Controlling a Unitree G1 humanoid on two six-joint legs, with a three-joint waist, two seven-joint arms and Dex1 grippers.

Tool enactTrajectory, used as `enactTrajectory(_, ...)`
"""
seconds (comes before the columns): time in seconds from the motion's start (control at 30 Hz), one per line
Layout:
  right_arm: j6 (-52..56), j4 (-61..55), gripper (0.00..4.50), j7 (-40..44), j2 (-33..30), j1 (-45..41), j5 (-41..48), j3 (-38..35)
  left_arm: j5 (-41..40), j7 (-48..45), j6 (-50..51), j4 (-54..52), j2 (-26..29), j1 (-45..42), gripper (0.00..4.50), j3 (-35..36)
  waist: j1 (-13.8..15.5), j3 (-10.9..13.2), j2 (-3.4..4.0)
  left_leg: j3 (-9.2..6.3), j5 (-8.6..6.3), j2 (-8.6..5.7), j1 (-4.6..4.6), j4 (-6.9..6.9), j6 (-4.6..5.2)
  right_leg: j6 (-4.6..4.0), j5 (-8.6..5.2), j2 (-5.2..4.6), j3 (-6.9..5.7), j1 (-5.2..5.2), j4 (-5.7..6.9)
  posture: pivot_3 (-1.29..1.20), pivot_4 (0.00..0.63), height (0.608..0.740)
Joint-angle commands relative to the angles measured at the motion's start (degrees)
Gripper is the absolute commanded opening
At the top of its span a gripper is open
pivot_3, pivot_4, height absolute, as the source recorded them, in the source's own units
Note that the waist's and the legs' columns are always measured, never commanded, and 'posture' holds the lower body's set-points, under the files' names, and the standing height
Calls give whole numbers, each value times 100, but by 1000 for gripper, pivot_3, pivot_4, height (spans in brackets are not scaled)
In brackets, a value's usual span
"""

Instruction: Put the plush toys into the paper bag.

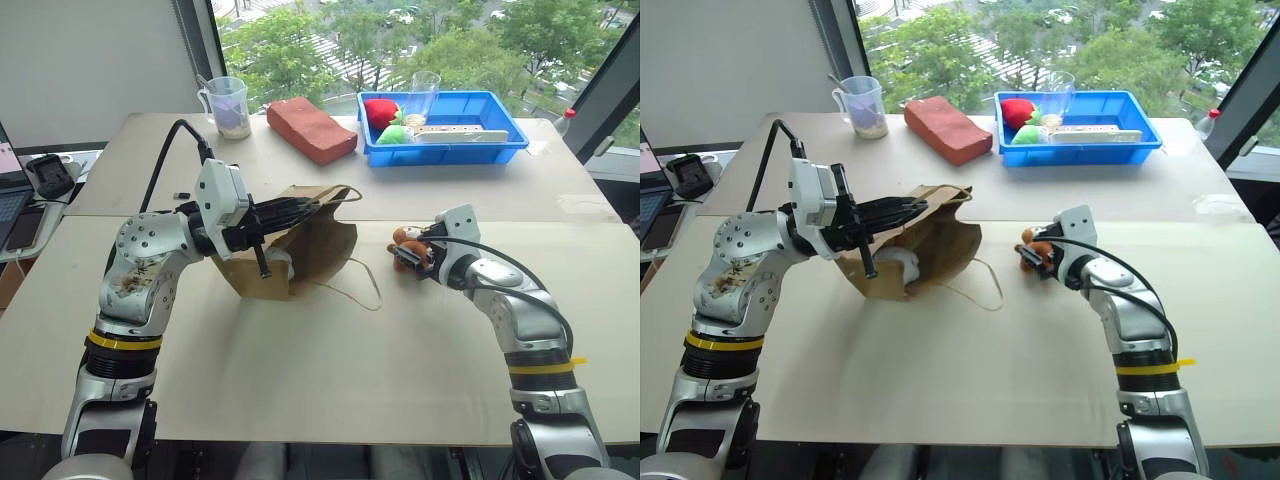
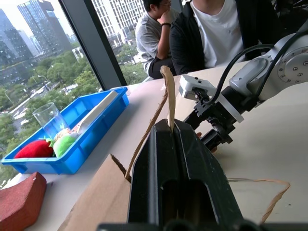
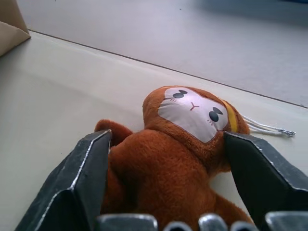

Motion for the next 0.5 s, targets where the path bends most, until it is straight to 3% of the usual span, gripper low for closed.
enactTrajectory(0.03,-137,-69,2668,30,71,39,27,-83,-47,44,-53,-116,38,-102,0,72,-14,0,0,0,0,0,1,0,0,0,0,0,0,0,0,0,150,740)
enactTrajectory(0.2,-335,-161,930,195,-88,149,-52,-73,-50,68,-35,-117,19,-133,0,59,-20,0,0,0,0,0,5,0,0,0,0,0,1,1,6,0,150,740)
enactTrajectory(0.3,10,-595,45,669,-91,85,630,-351,-58,64,-38,-87,21,-144,0,71,-15,0,0,0,0,0,5,0,0,0,0,0,1,1,6,0,150,740)
enactTrajectory(0.37,647,-1236,45,1307,-253,57,1407,-379,-81,43,-23,-88,42,-135,0,87,-17,1,1,0,0,0,3,0,0,0,0,0,1,1,5,0,150,740)
enactTrajectory(0.5,1361,-2175,45,2020,-801,1,2056,-14,-93,8,-16,-56,50,-151,0,85,-11,3,4,-3,-3,1,2,0,5,0,0,1,0,0,3,0,150,740)
